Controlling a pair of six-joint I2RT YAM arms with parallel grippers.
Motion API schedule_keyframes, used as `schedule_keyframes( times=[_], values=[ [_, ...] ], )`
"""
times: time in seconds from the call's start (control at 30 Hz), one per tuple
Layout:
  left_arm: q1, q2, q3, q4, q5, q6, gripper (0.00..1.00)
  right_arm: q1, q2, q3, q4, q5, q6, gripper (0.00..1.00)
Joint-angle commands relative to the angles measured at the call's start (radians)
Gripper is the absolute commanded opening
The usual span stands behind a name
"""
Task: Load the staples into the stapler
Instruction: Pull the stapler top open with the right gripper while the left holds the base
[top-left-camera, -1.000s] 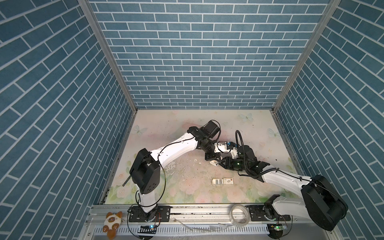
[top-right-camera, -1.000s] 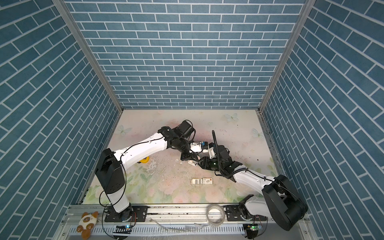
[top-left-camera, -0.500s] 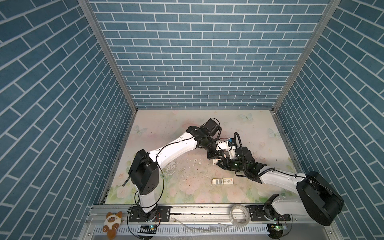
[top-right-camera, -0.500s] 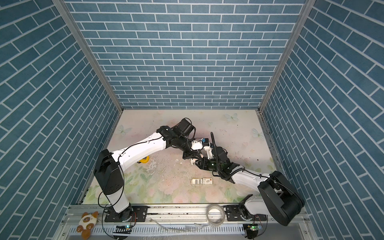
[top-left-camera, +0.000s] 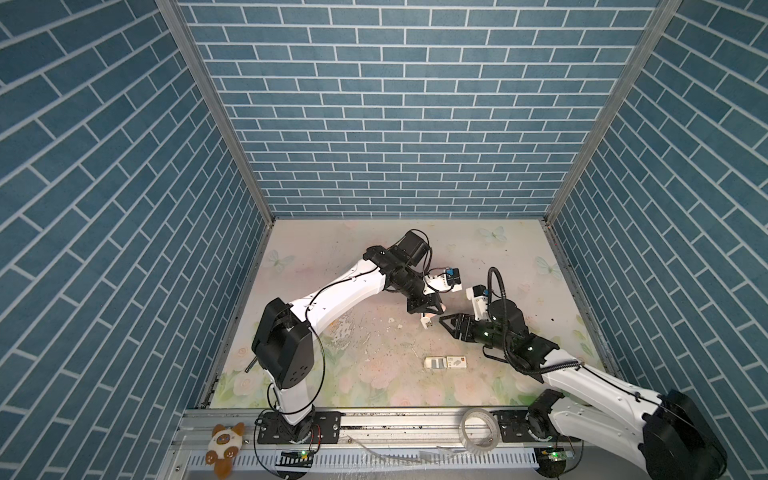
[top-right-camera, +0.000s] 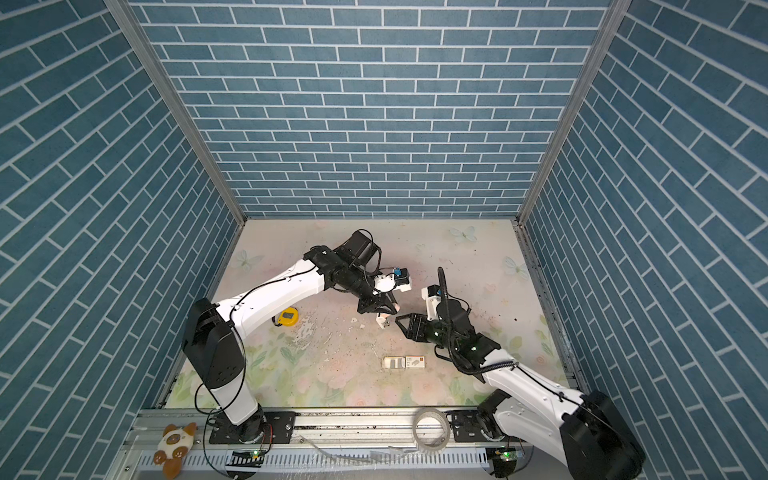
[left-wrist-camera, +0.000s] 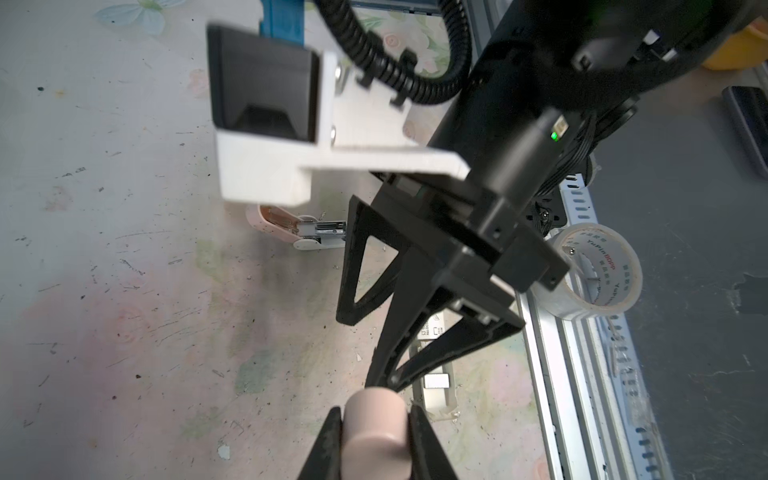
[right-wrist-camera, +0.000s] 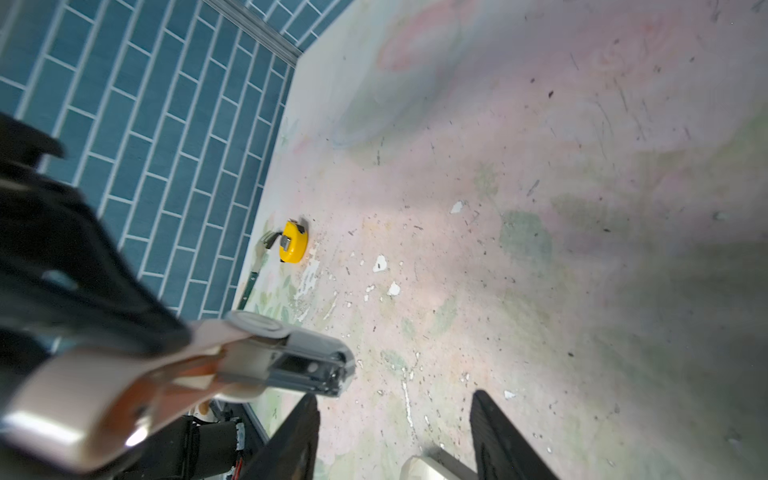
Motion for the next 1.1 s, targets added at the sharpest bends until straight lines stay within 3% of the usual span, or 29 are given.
schedule_keyframes(
  times=[0.0, 0.13, 0.3, 0.8, 1.07],
  values=[
    [0.015, -0.003, 0.047, -0.092, 0.099, 0.029, 0.05, 0.002, -0.119, -0.037, -0.052, -0.043, -0.111, 0.66],
    [0.029, 0.045, 0.125, -0.179, 0.202, 0.033, 0.05, 0.003, -0.216, -0.028, -0.046, -0.155, -0.169, 0.69],
    [0.053, 0.105, 0.197, -0.232, 0.319, 0.007, 0.05, 0.003, -0.196, -0.022, 0.051, -0.255, -0.154, 0.7],
    [0.064, 0.162, 0.259, -0.295, 0.433, -0.005, 0.06, 0.004, 0.028, 0.072, 0.207, -0.285, -0.16, 0.69],
    [0.066, 0.193, 0.298, -0.341, 0.48, 0.008, 0.06, 0.006, 0.061, 0.078, 0.26, -0.294, -0.131, 0.58]
  ],
)
